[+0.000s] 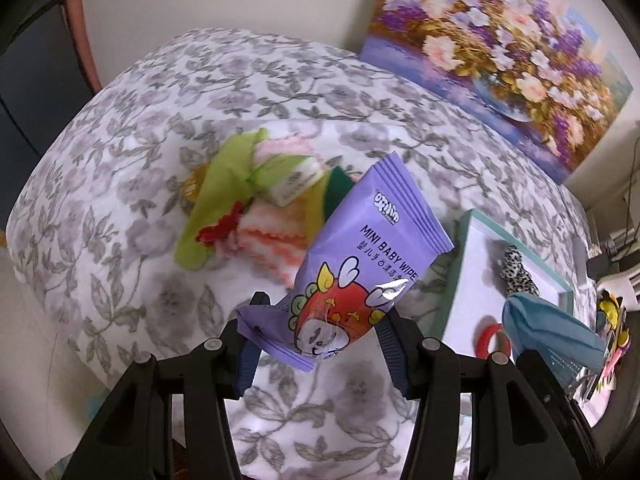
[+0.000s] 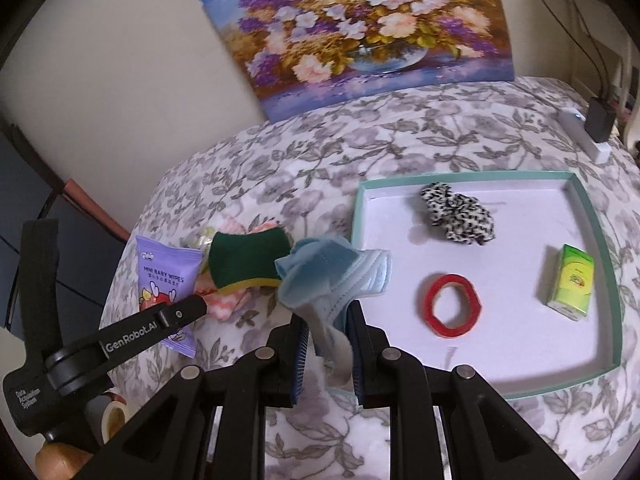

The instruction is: Organize soft objects

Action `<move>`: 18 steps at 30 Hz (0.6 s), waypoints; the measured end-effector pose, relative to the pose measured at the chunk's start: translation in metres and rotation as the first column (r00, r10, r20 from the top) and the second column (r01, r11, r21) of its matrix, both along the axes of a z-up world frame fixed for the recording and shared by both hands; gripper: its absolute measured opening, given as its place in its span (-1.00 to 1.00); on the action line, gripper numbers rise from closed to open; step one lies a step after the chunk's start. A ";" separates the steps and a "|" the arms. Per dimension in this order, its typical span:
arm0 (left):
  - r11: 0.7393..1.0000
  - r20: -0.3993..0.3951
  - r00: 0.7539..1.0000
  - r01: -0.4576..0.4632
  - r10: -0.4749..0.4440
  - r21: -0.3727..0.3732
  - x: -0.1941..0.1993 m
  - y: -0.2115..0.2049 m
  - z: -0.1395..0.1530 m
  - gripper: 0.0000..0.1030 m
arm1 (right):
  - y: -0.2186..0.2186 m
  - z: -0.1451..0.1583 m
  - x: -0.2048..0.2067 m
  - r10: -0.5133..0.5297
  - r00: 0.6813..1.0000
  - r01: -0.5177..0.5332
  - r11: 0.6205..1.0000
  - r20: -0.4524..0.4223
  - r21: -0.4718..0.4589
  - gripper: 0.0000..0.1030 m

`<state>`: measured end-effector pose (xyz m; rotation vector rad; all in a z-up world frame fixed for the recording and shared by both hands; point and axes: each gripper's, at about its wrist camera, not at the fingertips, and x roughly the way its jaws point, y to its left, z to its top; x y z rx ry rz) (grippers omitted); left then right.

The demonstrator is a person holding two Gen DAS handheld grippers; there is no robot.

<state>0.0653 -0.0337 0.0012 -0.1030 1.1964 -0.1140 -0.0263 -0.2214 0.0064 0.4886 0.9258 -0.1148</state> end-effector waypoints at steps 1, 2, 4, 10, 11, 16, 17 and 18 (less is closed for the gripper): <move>1.000 -0.004 1.000 -0.003 0.003 -0.002 0.001 0.002 -0.001 0.06 | 0.002 -0.001 0.001 0.005 1.000 -0.005 1.000 -0.002 -0.001 -0.62; 1.000 -0.006 1.000 -0.007 0.007 -0.003 0.001 0.003 -0.002 0.06 | 0.003 -0.001 0.002 0.009 1.000 -0.009 1.000 -0.004 -0.005 -0.62; 1.000 -0.009 1.000 -0.008 0.008 -0.008 0.002 0.004 -0.002 0.06 | 0.004 -0.002 0.002 0.009 1.000 -0.009 1.000 -0.006 -0.006 -0.62; 1.000 -0.014 1.000 -0.012 0.012 -0.010 0.003 0.006 -0.004 0.06 | 0.005 -0.003 0.003 0.009 1.000 -0.009 1.000 -0.005 -0.006 -0.62; 1.000 -0.021 1.000 -0.016 0.016 -0.009 0.004 0.007 -0.005 0.07 | 0.006 -0.004 0.004 0.013 1.000 -0.013 1.000 -0.008 -0.009 -0.62; 0.999 -0.041 0.998 -0.047 0.047 0.003 0.009 0.017 -0.012 0.07 | 0.020 -0.016 0.016 0.045 0.998 -0.045 0.999 -0.045 -0.011 -0.61; 0.999 -0.042 0.998 -0.050 0.050 0.004 0.010 0.019 -0.012 0.07 | 0.024 -0.019 0.019 0.057 0.997 -0.057 0.998 -0.055 -0.013 -0.61; 0.999 -0.042 0.998 -0.054 0.054 0.005 0.010 0.020 -0.013 0.07 | 0.029 -0.022 0.022 0.070 0.995 -0.072 0.997 -0.065 -0.015 -0.61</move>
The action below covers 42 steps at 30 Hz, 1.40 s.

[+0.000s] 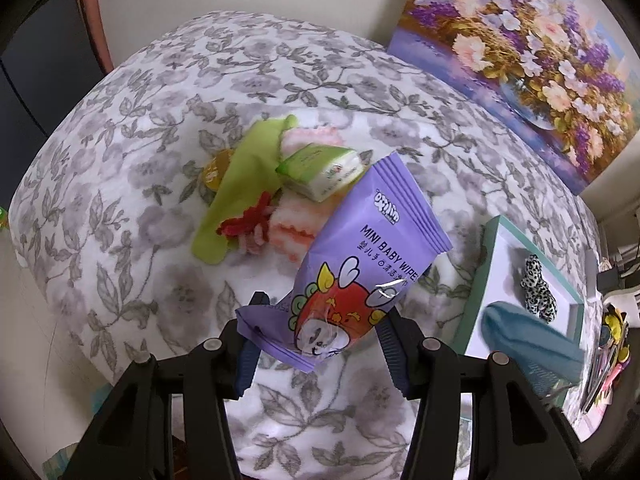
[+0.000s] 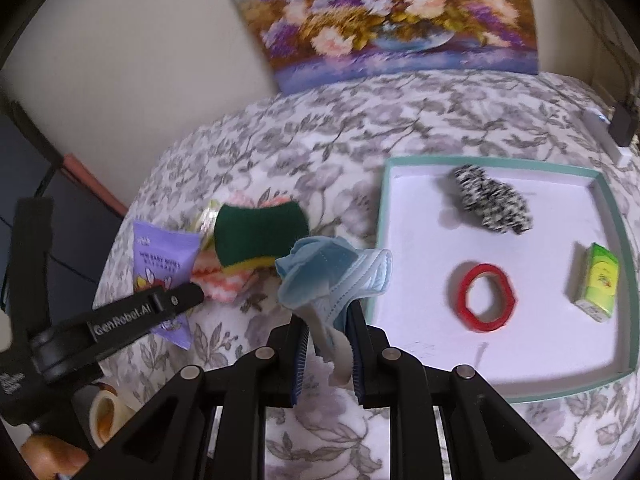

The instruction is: Organize soft objects

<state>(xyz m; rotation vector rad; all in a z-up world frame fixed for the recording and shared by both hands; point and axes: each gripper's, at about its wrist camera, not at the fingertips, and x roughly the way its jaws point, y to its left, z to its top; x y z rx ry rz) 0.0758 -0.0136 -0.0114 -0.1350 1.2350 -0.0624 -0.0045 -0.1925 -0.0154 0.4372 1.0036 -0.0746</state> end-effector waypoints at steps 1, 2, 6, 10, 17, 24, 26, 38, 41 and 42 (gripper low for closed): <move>1.000 0.000 1.000 -0.002 0.002 0.001 0.000 0.001 0.000 0.07 | 0.004 -0.002 0.002 0.011 1.000 -0.011 1.000 -0.008 -0.003 -0.61; 1.000 -0.001 1.000 -0.003 0.003 0.002 0.000 0.001 0.000 0.07 | 0.008 -0.004 0.004 0.021 1.000 -0.021 1.000 -0.015 -0.008 -0.61; 1.000 -0.002 1.000 -0.006 0.006 0.002 0.001 0.003 -0.001 0.07 | 0.021 -0.015 0.011 0.055 0.997 -0.056 0.998 -0.044 -0.022 -0.61; 1.000 -0.002 1.000 0.000 0.000 0.005 0.001 0.001 -0.001 0.07 | 0.031 -0.029 0.016 0.082 0.992 -0.085 0.996 -0.091 -0.028 -0.61; 1.000 -0.002 1.000 0.006 -0.006 0.014 0.000 -0.002 -0.001 0.07 | 0.033 -0.036 0.017 0.089 0.989 -0.095 0.995 -0.120 -0.045 -0.56; 1.000 -0.010 1.000 0.014 -0.014 0.020 -0.001 -0.005 -0.004 0.07 | 0.031 -0.038 0.016 0.084 0.987 -0.091 0.995 -0.134 -0.048 -0.21; 1.000 -0.008 1.000 0.015 -0.015 0.021 -0.001 -0.006 -0.003 0.07 | 0.030 -0.037 0.015 0.082 0.988 -0.090 0.994 -0.131 -0.055 -0.21; 1.000 -0.012 1.000 0.016 -0.015 0.015 -0.004 -0.015 -0.003 0.07 | 0.000 -0.025 0.002 0.018 0.994 -0.025 0.998 -0.112 -0.060 0.43; 0.999 -0.011 0.999 0.041 -0.040 0.014 -0.006 -0.026 -0.002 0.07 | -0.014 -0.021 -0.003 -0.020 0.993 0.012 0.998 -0.113 -0.068 0.50; 0.998 -0.009 0.998 0.055 -0.055 0.016 -0.007 -0.032 -0.001 0.07 | -0.020 -0.020 -0.006 -0.042 0.993 0.034 0.997 -0.113 -0.069 0.51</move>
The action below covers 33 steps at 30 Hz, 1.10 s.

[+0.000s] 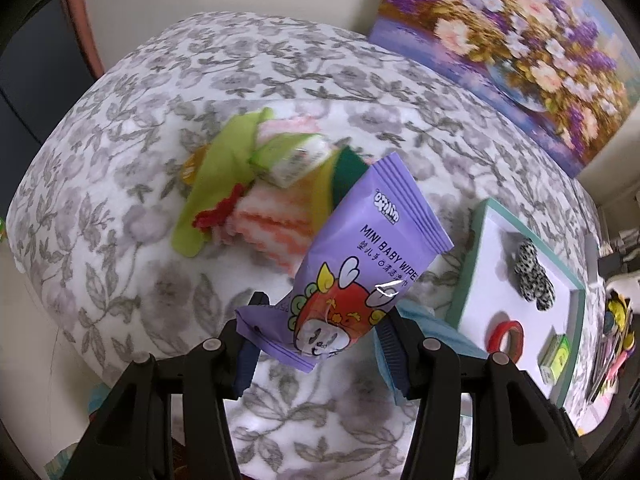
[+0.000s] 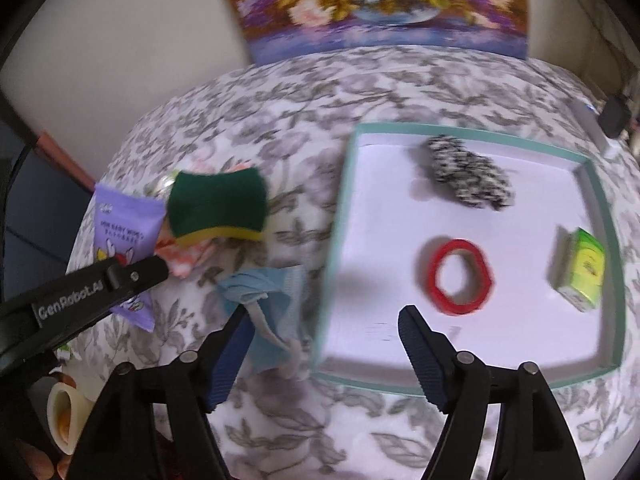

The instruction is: Organize soft objects

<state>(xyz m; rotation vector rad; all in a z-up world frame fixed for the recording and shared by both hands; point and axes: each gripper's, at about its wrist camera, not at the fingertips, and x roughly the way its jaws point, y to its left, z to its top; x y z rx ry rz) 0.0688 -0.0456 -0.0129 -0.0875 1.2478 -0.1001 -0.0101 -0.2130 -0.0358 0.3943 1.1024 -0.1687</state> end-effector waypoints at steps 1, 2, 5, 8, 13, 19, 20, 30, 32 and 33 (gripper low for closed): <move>1.000 0.002 1.000 0.010 -0.010 0.001 -0.001 -0.004 0.000 0.07 | -0.005 0.001 -0.002 -0.016 1.000 0.016 1.000 0.002 0.002 0.53; 1.000 0.005 1.000 0.019 -0.019 0.002 -0.002 -0.008 0.001 0.07 | -0.011 0.001 -0.004 -0.031 1.000 0.031 1.000 0.003 0.004 0.56; 0.999 0.012 0.999 0.044 -0.045 0.008 -0.004 -0.019 0.002 0.07 | -0.028 0.001 -0.011 -0.075 0.997 0.075 0.997 0.004 0.019 0.63; 0.999 0.011 0.999 0.052 -0.053 0.014 -0.006 -0.024 0.002 0.07 | -0.037 -0.001 -0.014 -0.085 0.996 0.085 0.996 0.000 0.029 0.68; 0.999 0.004 0.999 0.051 -0.051 0.014 -0.007 -0.026 0.000 0.07 | -0.046 0.004 -0.021 -0.118 0.993 0.117 0.992 0.025 0.046 0.69; 1.000 -0.014 1.000 0.017 -0.017 0.009 -0.003 -0.014 -0.004 0.07 | -0.036 0.003 -0.015 -0.078 0.996 0.076 0.995 0.030 0.057 0.69; 1.000 -0.017 1.000 0.009 -0.009 0.009 -0.002 -0.012 -0.005 0.07 | -0.032 0.003 -0.013 -0.065 0.997 0.063 0.997 0.033 0.052 0.69; 0.996 0.001 0.996 0.087 -0.087 -0.015 -0.007 -0.032 -0.004 0.07 | -0.053 0.007 -0.021 -0.168 0.985 0.167 0.985 0.030 0.044 0.69; 0.984 -0.004 0.986 0.166 -0.167 -0.057 -0.013 -0.053 -0.005 0.07 | -0.071 0.007 -0.029 -0.241 0.970 0.240 0.970 0.024 0.046 0.69; 0.978 -0.008 0.980 0.198 -0.199 -0.067 -0.016 -0.062 -0.006 0.07 | -0.080 0.008 -0.034 -0.275 0.961 0.273 0.961 0.022 0.050 0.69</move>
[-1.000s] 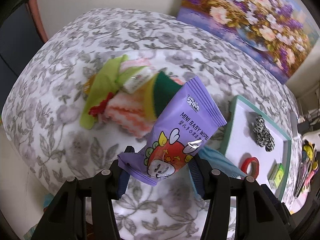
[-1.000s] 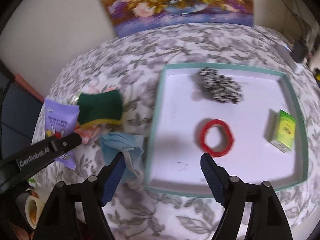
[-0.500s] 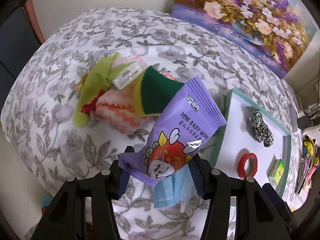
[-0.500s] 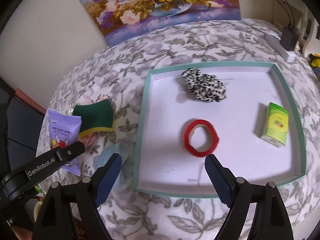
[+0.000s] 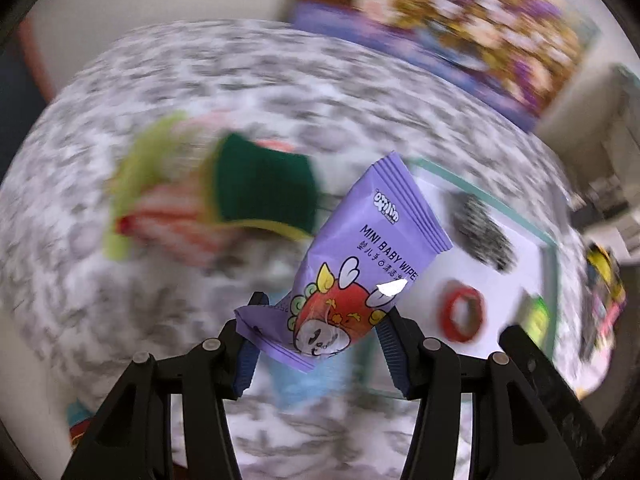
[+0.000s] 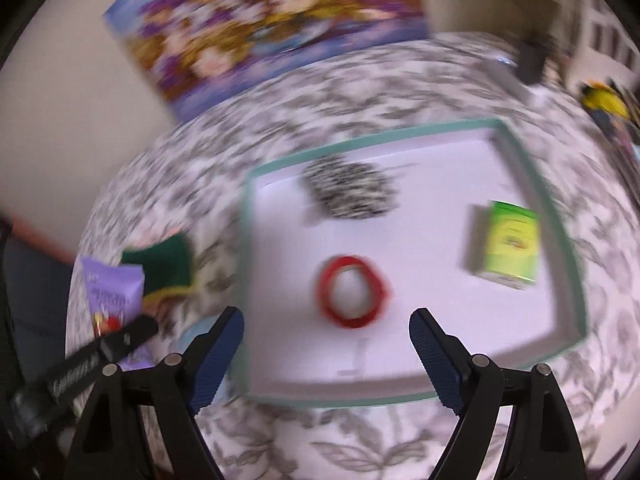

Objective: Organize soft objects
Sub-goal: 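Lower the purple wipes pack into the tray and open the left tool, then move left tool to the pile while right tool grasps the blue mask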

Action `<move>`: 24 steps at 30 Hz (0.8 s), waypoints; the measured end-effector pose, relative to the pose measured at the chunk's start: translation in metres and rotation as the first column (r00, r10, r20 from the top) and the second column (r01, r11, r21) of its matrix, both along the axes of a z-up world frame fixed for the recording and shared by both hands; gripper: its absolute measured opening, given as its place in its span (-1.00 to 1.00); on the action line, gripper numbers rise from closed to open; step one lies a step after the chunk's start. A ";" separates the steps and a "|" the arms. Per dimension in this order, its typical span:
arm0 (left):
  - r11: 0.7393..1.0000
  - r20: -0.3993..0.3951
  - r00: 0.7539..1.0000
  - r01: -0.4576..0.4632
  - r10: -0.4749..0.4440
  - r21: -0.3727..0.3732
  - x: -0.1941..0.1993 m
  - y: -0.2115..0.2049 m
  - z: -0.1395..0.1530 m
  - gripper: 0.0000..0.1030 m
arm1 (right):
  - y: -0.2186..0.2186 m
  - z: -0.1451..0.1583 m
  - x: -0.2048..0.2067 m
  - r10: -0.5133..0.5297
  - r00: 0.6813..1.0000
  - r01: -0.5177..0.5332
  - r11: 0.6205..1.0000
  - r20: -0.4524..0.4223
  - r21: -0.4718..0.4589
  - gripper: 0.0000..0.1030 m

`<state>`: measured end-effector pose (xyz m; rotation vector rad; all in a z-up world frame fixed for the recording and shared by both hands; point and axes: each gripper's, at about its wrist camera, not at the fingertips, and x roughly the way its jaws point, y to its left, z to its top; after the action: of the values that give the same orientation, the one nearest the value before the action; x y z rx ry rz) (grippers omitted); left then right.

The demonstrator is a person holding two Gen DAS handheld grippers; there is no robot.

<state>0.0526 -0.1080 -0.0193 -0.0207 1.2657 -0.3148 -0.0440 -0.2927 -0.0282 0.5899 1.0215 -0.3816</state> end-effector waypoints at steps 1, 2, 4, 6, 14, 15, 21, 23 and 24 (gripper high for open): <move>1.000 -0.004 1.000 0.028 -0.028 -0.005 -0.002 -0.008 -0.002 0.07 | -0.008 0.000 -0.004 -0.026 1.000 0.026 1.000 0.001 0.005 0.69; 0.998 -0.010 0.998 0.064 -0.064 -0.009 -0.005 -0.019 -0.005 0.08 | -0.015 0.001 -0.008 -0.048 0.999 0.048 0.999 0.001 0.008 0.69; 0.994 -0.029 0.993 0.110 -0.110 -0.024 -0.009 -0.033 -0.011 0.08 | -0.028 0.000 -0.016 -0.087 0.996 0.087 0.996 -0.005 0.010 0.69; 0.989 -0.065 0.988 0.140 -0.143 -0.055 -0.011 -0.046 -0.018 0.09 | -0.037 -0.001 -0.021 -0.117 0.993 0.118 0.993 -0.021 0.001 0.69; 0.982 -0.100 0.978 0.177 -0.183 -0.067 -0.018 -0.068 -0.031 0.72 | -0.063 -0.009 -0.040 -0.192 0.980 0.191 0.981 -0.051 -0.008 0.69; 0.983 -0.100 0.979 0.169 -0.175 -0.069 -0.016 -0.065 -0.031 0.74 | -0.065 -0.009 -0.041 -0.199 0.979 0.199 0.980 -0.050 -0.006 0.69; 0.995 -0.051 0.994 0.092 -0.094 -0.042 -0.005 -0.041 -0.017 0.74 | -0.061 -0.010 -0.040 -0.192 0.980 0.192 0.981 -0.057 -0.011 0.69; 0.999 -0.018 0.999 0.051 -0.051 -0.009 0.000 -0.029 -0.011 0.74 | -0.057 -0.010 -0.037 -0.180 0.982 0.179 0.984 -0.060 -0.017 0.69; 1.000 -0.006 1.000 0.027 -0.027 0.009 0.004 -0.022 -0.008 0.74 | -0.055 -0.011 -0.035 -0.173 0.983 0.172 0.985 -0.062 -0.021 0.69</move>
<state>0.0562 -0.1300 -0.0277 0.0027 1.2744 -0.3322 -0.0793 -0.3479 -0.0388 0.6582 1.0300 -0.5640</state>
